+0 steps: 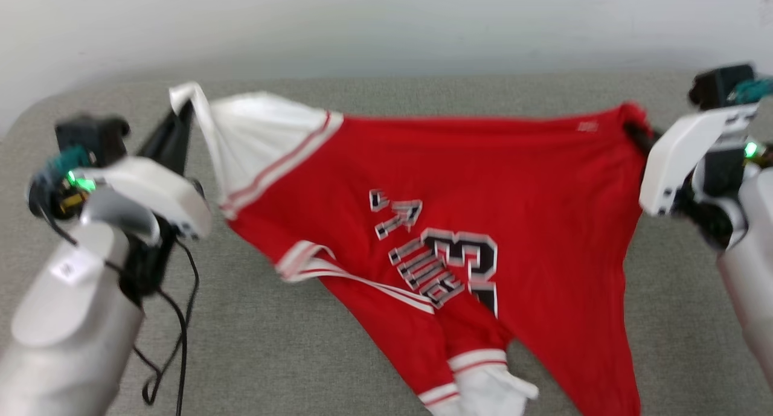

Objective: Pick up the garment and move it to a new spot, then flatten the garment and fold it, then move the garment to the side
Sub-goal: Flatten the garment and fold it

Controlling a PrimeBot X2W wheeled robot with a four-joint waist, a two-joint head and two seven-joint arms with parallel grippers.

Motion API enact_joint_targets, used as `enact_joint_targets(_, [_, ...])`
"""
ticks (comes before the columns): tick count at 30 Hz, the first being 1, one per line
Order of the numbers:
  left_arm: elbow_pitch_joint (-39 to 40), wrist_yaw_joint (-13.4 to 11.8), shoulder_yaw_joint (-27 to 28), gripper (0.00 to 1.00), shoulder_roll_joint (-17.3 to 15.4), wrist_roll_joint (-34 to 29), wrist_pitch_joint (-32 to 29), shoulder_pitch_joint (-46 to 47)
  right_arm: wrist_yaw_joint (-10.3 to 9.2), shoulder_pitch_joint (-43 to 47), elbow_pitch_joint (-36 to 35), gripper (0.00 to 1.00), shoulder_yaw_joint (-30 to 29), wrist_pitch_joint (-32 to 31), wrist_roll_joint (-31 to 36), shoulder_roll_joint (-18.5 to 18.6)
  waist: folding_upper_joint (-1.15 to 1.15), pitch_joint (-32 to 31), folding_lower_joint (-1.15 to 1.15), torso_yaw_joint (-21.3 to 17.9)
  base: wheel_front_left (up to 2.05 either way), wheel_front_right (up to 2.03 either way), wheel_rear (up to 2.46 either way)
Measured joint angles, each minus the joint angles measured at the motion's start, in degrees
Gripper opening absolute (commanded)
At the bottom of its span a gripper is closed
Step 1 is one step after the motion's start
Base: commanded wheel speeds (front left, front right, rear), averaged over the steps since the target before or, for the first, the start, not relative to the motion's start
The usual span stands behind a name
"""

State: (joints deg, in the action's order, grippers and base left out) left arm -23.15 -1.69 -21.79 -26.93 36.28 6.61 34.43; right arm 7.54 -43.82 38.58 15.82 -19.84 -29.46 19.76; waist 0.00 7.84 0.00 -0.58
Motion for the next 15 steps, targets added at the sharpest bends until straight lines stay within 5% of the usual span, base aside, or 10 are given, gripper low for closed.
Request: enact_joint_targets(15, [-16.3,0.5,-0.4,0.00,0.2,-6.4,1.9,34.0,0.04,-27.8,6.7,0.00,-7.9,9.8,7.0,-1.8,0.00,9.8,0.01,-1.6,0.00,0.00,0.00])
